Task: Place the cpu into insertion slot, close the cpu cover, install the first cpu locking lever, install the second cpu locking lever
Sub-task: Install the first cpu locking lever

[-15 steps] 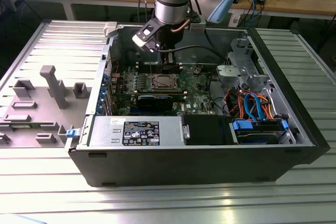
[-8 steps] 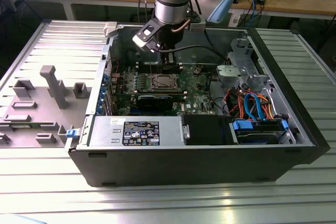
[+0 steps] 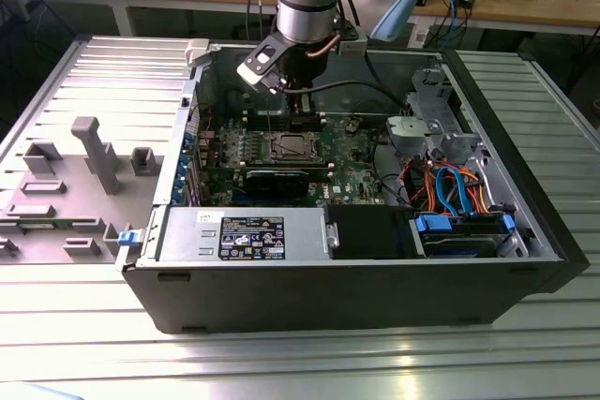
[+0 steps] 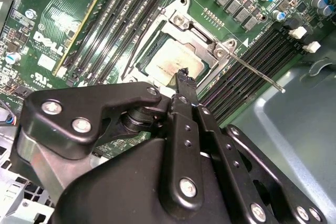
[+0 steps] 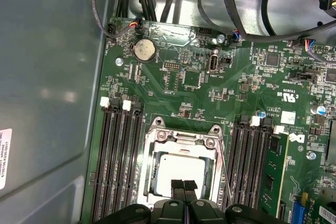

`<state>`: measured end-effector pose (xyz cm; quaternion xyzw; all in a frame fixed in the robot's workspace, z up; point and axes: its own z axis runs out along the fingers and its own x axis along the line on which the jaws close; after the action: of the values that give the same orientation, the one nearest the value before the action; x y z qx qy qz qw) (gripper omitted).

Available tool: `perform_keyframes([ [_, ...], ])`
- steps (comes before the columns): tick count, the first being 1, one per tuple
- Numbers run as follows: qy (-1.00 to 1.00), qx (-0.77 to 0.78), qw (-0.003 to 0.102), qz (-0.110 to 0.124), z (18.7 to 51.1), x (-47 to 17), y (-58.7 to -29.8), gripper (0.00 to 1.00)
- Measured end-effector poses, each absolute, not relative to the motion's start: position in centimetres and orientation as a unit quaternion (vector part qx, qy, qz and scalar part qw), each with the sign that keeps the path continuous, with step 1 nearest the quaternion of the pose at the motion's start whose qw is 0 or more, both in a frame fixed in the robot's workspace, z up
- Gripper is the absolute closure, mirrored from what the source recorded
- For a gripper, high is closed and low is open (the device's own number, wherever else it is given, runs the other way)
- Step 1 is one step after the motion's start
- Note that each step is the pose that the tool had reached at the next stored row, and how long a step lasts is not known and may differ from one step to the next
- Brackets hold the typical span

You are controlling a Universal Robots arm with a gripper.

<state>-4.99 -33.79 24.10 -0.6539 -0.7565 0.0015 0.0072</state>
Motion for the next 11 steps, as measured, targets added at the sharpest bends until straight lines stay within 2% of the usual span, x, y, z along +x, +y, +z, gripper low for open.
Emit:
perform_keyframes([
  [11, -0.763, -0.647, 0.007, 0.002, 24.1, -4.99, -33.79, 0.89],
])
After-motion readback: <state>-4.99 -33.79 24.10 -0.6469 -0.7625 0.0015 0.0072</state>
